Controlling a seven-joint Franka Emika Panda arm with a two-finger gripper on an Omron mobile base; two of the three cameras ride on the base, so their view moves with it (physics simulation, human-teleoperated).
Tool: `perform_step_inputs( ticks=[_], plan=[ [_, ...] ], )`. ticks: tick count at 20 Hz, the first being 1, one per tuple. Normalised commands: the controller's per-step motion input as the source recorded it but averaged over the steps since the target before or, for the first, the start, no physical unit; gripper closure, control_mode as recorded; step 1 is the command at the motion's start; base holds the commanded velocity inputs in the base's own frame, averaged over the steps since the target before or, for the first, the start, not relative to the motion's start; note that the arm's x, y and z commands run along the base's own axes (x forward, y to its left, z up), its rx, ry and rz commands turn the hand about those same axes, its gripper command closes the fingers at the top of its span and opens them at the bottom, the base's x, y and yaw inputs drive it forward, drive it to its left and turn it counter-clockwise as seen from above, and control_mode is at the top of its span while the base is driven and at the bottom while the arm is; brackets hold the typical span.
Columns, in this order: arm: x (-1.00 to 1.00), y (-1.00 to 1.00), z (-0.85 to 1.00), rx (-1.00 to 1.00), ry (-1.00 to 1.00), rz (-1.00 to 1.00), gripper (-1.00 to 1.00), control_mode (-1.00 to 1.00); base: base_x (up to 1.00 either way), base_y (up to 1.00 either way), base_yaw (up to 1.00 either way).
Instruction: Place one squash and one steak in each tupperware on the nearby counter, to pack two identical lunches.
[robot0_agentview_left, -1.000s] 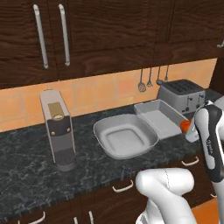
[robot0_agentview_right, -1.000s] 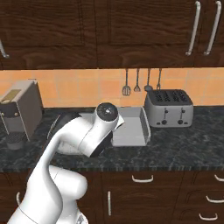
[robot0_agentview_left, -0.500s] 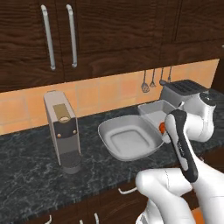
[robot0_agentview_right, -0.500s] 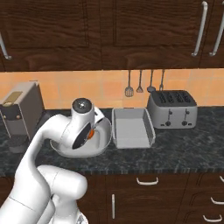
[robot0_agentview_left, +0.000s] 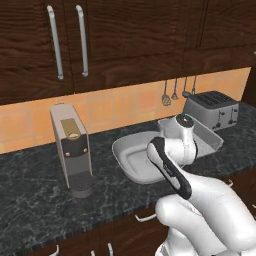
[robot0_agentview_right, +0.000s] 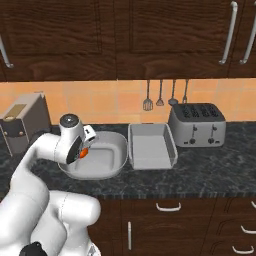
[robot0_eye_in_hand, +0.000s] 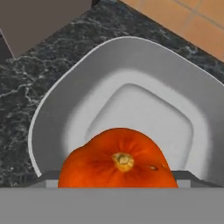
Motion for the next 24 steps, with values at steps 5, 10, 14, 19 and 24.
perform_step_inputs(
  ticks=[5,10,14,19,24],
  plan=[
    [0.62,0.35,-0.18,0.11,0.23,-0.11,1.00,-1.00,0.00,0.00,0.00],
    [0.37,0.03,-0.25,0.00,0.01,-0.04,1.00,-1.00,0.00,0.00,0.00],
    [0.18,0.00,-0.36,0.00,0.00,-0.04,1.00,-1.00,0.00,0.00,0.00],
    [0.08,0.00,-0.35,0.00,-0.03,-0.02,1.00,-1.00,0.00,0.00,0.00],
    [0.07,0.00,-0.23,0.00,-0.05,-0.03,-1.00,-1.00,0.00,0.00,0.00]
  ],
)
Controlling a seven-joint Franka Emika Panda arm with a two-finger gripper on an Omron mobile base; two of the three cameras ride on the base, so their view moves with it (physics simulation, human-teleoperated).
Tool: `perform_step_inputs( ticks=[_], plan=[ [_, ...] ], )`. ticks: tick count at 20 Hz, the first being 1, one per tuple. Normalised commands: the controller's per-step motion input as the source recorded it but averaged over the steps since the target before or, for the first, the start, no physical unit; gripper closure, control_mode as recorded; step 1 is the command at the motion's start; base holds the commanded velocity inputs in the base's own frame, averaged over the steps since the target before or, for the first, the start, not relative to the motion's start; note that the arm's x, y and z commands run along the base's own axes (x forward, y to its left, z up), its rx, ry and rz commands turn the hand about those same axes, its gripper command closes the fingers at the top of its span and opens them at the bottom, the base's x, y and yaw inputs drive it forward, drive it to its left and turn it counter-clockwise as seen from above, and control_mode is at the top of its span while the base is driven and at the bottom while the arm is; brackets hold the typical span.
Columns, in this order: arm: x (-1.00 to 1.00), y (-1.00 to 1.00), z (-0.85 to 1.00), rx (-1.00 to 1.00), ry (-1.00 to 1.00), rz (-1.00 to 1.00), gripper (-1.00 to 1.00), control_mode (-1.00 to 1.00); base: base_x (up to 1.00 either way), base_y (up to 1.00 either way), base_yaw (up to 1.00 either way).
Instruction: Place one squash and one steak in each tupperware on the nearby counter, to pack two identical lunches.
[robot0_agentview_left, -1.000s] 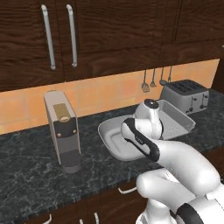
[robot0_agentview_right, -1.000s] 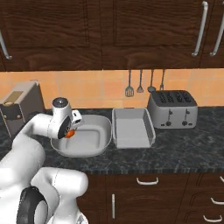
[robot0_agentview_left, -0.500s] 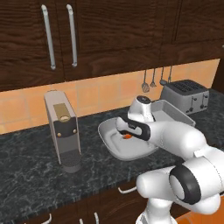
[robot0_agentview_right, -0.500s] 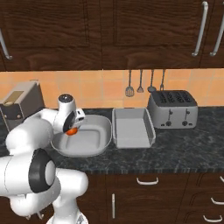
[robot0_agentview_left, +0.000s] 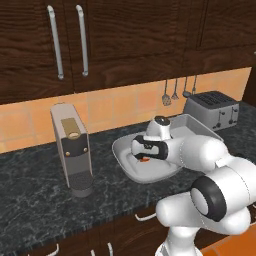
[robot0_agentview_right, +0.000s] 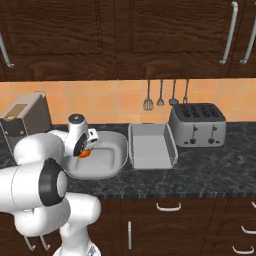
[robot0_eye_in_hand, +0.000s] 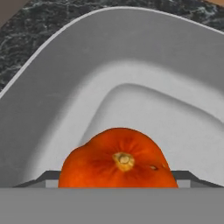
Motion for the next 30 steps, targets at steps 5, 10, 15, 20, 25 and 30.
perform_step_inputs(
  ticks=[5,10,15,20,25,30],
  plan=[
    [0.20,0.00,-0.14,0.00,-0.14,-0.01,-1.00,-1.00,0.00,0.00,0.00],
    [0.19,0.00,-0.02,0.01,-0.13,0.00,-1.00,-1.00,0.00,0.00,0.00],
    [-0.02,0.00,0.15,0.01,-0.05,0.00,-1.00,-1.00,0.00,0.00,0.00],
    [-0.60,-0.02,0.90,0.04,-0.03,-0.03,-1.00,-1.00,0.00,0.00,0.00],
    [-0.71,-0.10,0.98,0.04,0.06,-0.17,-1.00,-1.00,0.00,0.00,0.00],
    [-0.83,-0.52,0.30,0.12,0.02,-0.39,-1.00,-1.00,0.00,0.00,0.00]
  ],
)
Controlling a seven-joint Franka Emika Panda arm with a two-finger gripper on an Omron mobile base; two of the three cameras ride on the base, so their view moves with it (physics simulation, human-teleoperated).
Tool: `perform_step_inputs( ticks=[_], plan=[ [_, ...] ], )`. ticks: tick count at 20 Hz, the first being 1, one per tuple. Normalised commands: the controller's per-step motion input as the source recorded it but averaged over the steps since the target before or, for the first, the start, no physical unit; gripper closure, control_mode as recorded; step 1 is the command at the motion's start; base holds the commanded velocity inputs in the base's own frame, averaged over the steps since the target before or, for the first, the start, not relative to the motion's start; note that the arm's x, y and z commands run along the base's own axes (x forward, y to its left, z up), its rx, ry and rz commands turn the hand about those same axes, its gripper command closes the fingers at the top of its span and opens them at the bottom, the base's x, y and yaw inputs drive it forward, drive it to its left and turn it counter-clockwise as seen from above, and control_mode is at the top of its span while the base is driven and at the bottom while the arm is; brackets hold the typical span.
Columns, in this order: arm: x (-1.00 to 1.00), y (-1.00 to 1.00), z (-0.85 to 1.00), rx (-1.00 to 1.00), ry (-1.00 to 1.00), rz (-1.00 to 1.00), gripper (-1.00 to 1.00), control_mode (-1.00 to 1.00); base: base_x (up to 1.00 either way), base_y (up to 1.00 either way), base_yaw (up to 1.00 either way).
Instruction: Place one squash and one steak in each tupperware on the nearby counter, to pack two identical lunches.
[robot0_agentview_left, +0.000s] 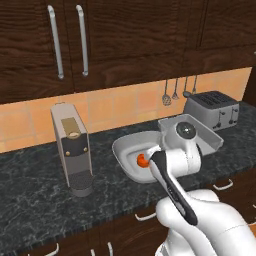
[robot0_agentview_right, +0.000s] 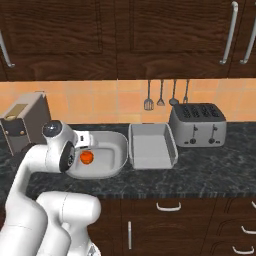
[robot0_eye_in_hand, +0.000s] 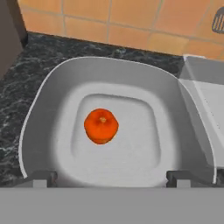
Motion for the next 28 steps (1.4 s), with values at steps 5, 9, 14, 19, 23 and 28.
perform_step_inputs(
  ticks=[5,9,14,19,23,28],
  plan=[
    [-0.92,-0.33,0.08,0.05,-0.02,-0.14,-1.00,-1.00,0.00,0.00,0.00],
    [-0.99,0.00,0.16,0.00,-0.15,0.00,-1.00,-1.00,0.00,0.00,0.00],
    [-1.00,0.04,0.01,0.00,-0.16,0.03,-1.00,-1.00,0.00,0.00,0.00],
    [-0.20,0.00,-0.02,0.00,-0.03,0.01,-1.00,1.00,-0.70,-0.47,0.01],
    [0.00,0.00,0.00,0.00,0.00,0.00,-1.00,1.00,-0.09,-1.00,0.00],
    [0.00,0.00,0.00,0.00,0.00,0.00,-1.00,1.00,0.00,-1.00,0.00]
  ],
)
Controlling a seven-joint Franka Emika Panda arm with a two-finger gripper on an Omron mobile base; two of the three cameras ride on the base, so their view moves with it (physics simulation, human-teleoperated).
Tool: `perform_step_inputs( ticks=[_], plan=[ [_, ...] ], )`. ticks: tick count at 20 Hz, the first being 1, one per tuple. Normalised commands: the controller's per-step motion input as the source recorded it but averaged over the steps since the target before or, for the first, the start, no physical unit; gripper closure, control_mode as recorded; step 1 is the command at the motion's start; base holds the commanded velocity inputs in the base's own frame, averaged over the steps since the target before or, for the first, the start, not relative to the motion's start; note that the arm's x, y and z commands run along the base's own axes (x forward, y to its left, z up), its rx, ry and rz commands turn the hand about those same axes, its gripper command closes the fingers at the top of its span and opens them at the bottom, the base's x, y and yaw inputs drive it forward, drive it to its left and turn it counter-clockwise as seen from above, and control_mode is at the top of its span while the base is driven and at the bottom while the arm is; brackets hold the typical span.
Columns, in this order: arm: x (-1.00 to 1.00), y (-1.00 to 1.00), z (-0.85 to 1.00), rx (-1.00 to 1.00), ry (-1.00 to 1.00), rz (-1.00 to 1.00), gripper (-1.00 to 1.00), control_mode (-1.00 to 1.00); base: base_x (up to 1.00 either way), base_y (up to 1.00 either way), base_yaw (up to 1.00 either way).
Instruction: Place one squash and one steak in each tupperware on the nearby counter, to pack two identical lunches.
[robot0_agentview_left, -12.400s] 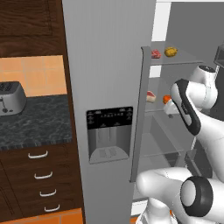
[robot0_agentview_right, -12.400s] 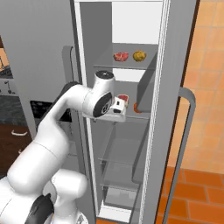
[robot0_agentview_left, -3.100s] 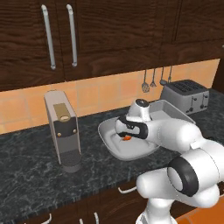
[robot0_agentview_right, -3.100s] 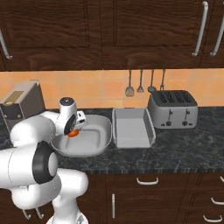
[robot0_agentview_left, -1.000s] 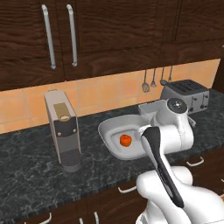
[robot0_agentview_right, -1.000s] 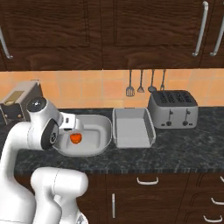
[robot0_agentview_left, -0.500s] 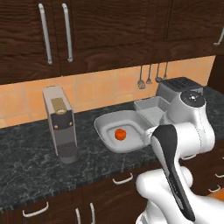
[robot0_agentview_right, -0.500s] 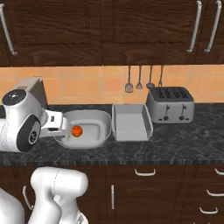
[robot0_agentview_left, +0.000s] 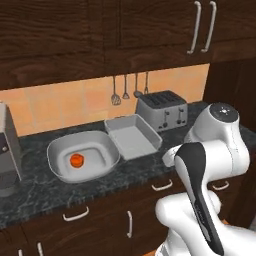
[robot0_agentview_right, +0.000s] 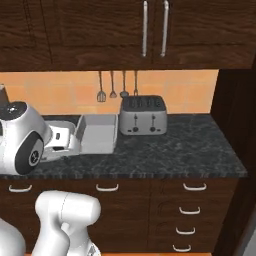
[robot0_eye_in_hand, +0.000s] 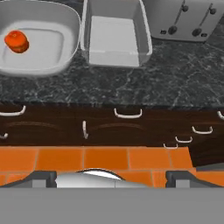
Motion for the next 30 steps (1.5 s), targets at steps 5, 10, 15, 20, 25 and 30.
perform_step_inputs(
  ticks=[5,10,15,20,25,30],
  plan=[
    [0.00,0.00,0.00,0.00,0.00,0.00,-1.00,1.00,-0.53,-1.00,0.00],
    [0.00,0.00,0.00,0.00,0.00,0.00,-1.00,1.00,-0.67,-1.00,-0.01],
    [0.00,0.00,0.00,0.00,0.00,0.00,-1.00,1.00,0.19,-1.00,-0.01],
    [0.00,0.00,0.00,0.00,0.00,0.00,-1.00,1.00,0.38,-1.00,0.00],
    [0.00,0.00,0.00,0.00,0.00,0.00,-1.00,1.00,0.29,-1.00,0.00],
    [0.00,0.00,0.00,0.00,0.00,0.00,-1.00,1.00,0.26,-1.00,0.00]
  ],
)
